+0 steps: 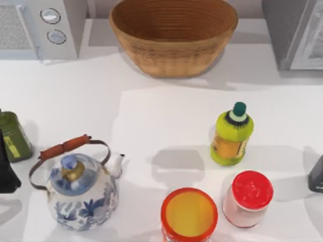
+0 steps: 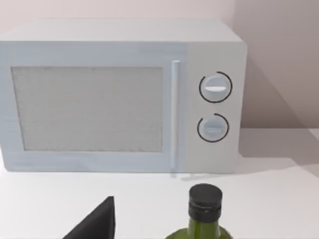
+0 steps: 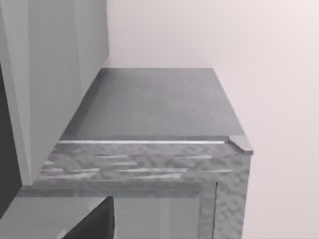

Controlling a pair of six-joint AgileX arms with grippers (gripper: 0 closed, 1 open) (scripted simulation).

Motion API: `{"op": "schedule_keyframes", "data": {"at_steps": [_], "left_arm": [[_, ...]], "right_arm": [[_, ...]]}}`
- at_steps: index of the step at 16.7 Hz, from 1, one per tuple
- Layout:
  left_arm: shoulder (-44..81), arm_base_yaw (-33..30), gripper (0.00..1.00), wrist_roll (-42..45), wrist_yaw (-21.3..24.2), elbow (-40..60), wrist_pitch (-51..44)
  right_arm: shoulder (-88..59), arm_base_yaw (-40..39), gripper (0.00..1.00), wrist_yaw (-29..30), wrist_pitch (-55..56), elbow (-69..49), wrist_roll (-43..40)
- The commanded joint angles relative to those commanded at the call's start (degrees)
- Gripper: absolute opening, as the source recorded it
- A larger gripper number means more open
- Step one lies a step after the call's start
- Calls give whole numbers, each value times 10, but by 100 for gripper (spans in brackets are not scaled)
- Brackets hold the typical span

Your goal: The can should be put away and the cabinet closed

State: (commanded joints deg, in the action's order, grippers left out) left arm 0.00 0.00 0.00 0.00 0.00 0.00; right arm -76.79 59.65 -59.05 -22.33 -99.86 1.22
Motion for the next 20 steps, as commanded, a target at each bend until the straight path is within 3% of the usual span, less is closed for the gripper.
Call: {"op": "schedule_keyframes", "data": {"at_steps": [5,9,14,20], "left_arm": [[0,0,100,0,0,0,0],[0,0,100,0,0,0,0],[0,0,100,0,0,0,0],[0,0,100,0,0,0,0]], "right_arm": [[-2,-4,100,6,1,-2,0],[-9,-86,100,88,-7,-10,-2],[-17,-290,100,295,-23,-13,-4],[-3,-617,100,618,-32,-8,-5]]}}
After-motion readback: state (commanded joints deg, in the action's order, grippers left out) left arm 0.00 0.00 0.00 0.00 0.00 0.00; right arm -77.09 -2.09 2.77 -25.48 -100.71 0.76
